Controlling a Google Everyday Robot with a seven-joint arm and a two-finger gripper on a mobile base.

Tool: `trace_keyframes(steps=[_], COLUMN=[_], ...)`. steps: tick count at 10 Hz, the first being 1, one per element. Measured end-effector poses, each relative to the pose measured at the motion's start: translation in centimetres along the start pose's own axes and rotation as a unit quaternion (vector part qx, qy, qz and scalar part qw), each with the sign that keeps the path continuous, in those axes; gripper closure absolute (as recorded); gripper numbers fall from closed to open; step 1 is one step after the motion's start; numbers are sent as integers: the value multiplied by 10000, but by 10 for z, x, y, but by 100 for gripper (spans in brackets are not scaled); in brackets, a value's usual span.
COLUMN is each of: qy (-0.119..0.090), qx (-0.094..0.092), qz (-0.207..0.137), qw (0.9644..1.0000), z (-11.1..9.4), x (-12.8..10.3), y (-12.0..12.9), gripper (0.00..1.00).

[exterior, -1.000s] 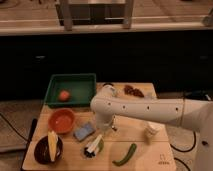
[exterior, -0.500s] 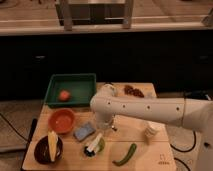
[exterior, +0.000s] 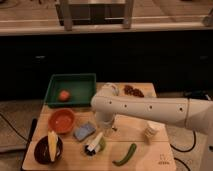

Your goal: Place brush in plastic cup

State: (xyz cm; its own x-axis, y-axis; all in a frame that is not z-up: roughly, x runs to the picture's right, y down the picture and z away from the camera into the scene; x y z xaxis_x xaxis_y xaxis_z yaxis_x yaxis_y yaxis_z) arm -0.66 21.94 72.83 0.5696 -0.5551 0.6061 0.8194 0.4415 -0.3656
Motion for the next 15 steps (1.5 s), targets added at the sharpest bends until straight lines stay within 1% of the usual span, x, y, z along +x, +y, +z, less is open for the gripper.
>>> trace_keyframes(steps=[5,11,14,15], qy=[73,77,73,64], qx=[34,52,29,24], qz=[-82,-28,-17,-20], qw=[9999,10000,10000,10000], z=[-7,1,5,6], x=[-13,-25,-30,-31], y=[1,5,3,2], gripper=[98,98,98,96])
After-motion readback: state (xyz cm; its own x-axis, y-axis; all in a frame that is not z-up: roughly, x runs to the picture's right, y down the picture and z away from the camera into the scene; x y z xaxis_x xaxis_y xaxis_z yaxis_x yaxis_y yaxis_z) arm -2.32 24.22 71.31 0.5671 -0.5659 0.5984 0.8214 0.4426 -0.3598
